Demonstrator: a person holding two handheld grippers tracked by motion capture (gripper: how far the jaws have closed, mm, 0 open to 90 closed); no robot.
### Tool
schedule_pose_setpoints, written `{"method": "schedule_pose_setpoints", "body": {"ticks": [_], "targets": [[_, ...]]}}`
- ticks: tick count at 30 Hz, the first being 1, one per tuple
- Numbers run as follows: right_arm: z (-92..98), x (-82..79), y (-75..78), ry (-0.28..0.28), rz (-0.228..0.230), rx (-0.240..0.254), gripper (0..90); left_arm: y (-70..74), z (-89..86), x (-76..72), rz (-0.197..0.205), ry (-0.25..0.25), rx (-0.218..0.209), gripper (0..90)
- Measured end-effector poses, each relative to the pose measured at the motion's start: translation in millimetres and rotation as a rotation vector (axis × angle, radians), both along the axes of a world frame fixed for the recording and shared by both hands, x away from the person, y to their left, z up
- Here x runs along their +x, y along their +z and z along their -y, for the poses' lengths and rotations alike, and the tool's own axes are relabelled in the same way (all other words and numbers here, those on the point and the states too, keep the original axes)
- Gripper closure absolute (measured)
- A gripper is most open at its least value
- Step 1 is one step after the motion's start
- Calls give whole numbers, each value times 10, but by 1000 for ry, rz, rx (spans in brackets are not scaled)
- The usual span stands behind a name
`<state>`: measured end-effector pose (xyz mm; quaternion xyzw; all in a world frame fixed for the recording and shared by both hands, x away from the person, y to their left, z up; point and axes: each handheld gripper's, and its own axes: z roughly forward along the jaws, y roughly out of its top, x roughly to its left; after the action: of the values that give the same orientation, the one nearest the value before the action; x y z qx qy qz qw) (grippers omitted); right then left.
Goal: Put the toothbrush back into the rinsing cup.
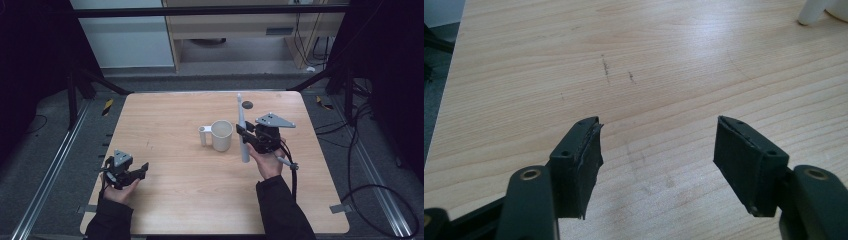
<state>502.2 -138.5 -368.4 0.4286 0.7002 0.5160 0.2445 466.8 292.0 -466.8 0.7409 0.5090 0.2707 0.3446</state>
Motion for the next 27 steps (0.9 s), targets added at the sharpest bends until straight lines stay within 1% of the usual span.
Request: {"method": "schedule_pose_setpoints", "body": {"ticks": [4, 5, 8, 13, 18, 24, 27], "targets": [[-11, 11, 33, -28, 47, 25, 674, 0, 0, 0, 1, 1, 0, 345], [-19, 22, 44, -34, 57, 39, 675, 0, 0, 0, 0, 1, 0, 345], [-36, 50, 59, -40, 70, 59, 675, 0, 0, 0, 1, 1, 0, 345], [-82, 116, 67, -77, 103, 88, 674, 0, -4, 0, 2, 3, -3, 345], [-117, 189, 83, -105, 135, 130, 675, -1, -8, 1, 2, 3, -3, 344], [-155, 281, 109, -131, 171, 155, 675, 0, -14, 0, 3, 5, -6, 344], [-170, 330, 128, -141, 174, 163, 675, 0, -14, 1, 4, 6, -7, 344]]}}
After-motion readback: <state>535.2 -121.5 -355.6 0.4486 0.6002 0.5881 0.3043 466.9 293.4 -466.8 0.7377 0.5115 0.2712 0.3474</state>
